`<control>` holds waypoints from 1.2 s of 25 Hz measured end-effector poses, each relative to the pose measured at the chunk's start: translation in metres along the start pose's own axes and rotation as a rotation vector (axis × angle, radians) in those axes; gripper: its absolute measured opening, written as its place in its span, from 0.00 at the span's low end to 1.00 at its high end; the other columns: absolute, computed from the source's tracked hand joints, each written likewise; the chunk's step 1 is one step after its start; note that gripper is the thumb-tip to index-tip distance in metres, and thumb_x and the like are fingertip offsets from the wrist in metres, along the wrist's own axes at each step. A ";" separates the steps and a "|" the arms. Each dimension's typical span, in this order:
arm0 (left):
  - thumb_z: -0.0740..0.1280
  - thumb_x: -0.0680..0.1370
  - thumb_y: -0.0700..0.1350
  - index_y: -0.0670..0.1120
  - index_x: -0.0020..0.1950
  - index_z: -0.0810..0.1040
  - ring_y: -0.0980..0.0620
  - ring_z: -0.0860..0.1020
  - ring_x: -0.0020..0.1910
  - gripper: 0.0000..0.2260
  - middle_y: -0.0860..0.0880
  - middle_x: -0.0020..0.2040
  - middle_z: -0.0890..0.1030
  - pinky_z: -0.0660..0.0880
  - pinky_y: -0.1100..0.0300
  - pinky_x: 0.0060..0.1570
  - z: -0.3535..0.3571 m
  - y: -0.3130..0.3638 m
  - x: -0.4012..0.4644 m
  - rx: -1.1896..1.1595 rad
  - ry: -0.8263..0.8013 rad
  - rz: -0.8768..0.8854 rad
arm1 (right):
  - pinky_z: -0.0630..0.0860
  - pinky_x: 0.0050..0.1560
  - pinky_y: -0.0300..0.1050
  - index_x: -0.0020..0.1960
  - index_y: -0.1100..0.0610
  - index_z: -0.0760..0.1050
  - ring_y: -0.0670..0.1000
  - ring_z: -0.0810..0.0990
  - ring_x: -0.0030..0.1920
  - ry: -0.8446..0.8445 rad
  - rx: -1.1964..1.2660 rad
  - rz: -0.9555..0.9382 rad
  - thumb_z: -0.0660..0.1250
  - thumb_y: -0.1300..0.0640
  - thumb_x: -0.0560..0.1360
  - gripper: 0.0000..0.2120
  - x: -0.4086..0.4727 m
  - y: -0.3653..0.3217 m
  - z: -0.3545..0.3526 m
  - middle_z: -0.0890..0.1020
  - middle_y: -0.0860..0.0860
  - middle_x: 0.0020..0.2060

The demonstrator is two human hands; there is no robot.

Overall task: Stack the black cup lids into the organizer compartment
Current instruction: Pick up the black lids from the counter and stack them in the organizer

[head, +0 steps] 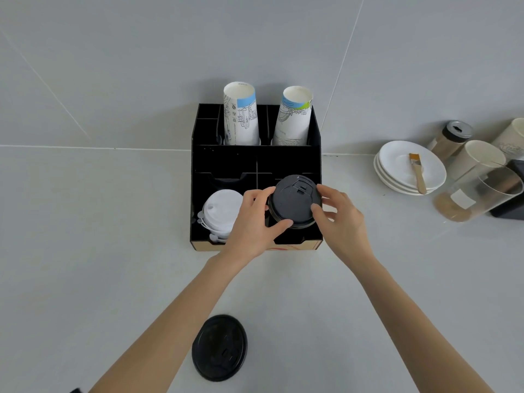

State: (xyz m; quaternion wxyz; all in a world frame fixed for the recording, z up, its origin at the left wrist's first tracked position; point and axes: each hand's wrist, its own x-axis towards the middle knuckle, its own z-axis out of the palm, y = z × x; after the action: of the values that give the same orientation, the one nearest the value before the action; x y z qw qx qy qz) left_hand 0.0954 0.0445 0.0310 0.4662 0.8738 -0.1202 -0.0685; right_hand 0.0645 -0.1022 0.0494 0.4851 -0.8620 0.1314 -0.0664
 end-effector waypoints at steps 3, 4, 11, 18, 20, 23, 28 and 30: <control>0.70 0.71 0.45 0.47 0.68 0.62 0.52 0.70 0.57 0.29 0.45 0.64 0.66 0.69 0.61 0.55 0.004 0.000 0.012 0.020 0.009 -0.011 | 0.71 0.55 0.40 0.65 0.56 0.67 0.54 0.76 0.58 -0.020 -0.023 0.012 0.61 0.60 0.75 0.18 0.011 0.003 0.000 0.74 0.54 0.61; 0.70 0.71 0.45 0.47 0.68 0.62 0.50 0.70 0.59 0.29 0.45 0.64 0.66 0.69 0.61 0.56 0.006 -0.001 0.016 0.029 0.008 -0.016 | 0.71 0.56 0.41 0.66 0.56 0.67 0.55 0.76 0.58 -0.025 -0.032 0.012 0.61 0.60 0.75 0.19 0.015 0.005 0.000 0.74 0.54 0.62; 0.69 0.72 0.45 0.47 0.69 0.60 0.47 0.68 0.64 0.29 0.45 0.67 0.64 0.70 0.51 0.63 0.015 -0.008 0.036 0.071 -0.052 -0.064 | 0.72 0.63 0.51 0.67 0.56 0.65 0.56 0.74 0.61 -0.063 -0.077 0.033 0.61 0.60 0.75 0.20 0.034 0.018 0.005 0.73 0.55 0.63; 0.68 0.72 0.46 0.46 0.70 0.59 0.46 0.67 0.65 0.30 0.45 0.68 0.64 0.70 0.49 0.64 0.019 -0.014 0.042 0.107 -0.059 -0.055 | 0.72 0.64 0.51 0.67 0.59 0.65 0.56 0.73 0.61 -0.047 -0.116 0.010 0.62 0.60 0.75 0.21 0.037 0.028 0.013 0.71 0.55 0.63; 0.68 0.72 0.46 0.46 0.70 0.59 0.47 0.67 0.65 0.30 0.44 0.68 0.64 0.70 0.50 0.64 0.019 -0.015 0.043 0.110 -0.064 -0.057 | 0.72 0.64 0.53 0.67 0.59 0.64 0.57 0.72 0.61 -0.048 -0.134 -0.002 0.61 0.60 0.75 0.21 0.039 0.029 0.015 0.71 0.56 0.63; 0.67 0.73 0.46 0.46 0.70 0.59 0.48 0.68 0.65 0.29 0.44 0.68 0.65 0.70 0.52 0.64 0.017 -0.017 0.045 0.097 -0.074 -0.061 | 0.72 0.63 0.54 0.68 0.59 0.64 0.58 0.71 0.61 -0.043 -0.166 -0.025 0.61 0.59 0.75 0.21 0.041 0.030 0.017 0.72 0.56 0.63; 0.68 0.73 0.46 0.45 0.70 0.59 0.47 0.67 0.65 0.29 0.44 0.68 0.65 0.70 0.52 0.64 0.019 -0.017 0.043 0.097 -0.076 -0.055 | 0.73 0.63 0.55 0.68 0.60 0.63 0.58 0.72 0.61 -0.028 -0.178 -0.042 0.61 0.58 0.76 0.21 0.035 0.033 0.019 0.72 0.57 0.63; 0.67 0.73 0.46 0.45 0.70 0.58 0.47 0.67 0.65 0.29 0.44 0.68 0.64 0.70 0.52 0.64 0.020 -0.017 0.042 0.106 -0.077 -0.049 | 0.73 0.63 0.55 0.68 0.60 0.64 0.58 0.72 0.61 -0.018 -0.173 -0.046 0.61 0.58 0.76 0.21 0.033 0.034 0.019 0.72 0.57 0.64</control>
State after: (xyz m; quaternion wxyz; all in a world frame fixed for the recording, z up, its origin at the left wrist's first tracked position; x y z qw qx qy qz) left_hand 0.1334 0.0268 0.0054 0.4126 0.8966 -0.1201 -0.1070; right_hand 0.0947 -0.1135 0.0100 0.4082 -0.9041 0.1125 -0.0583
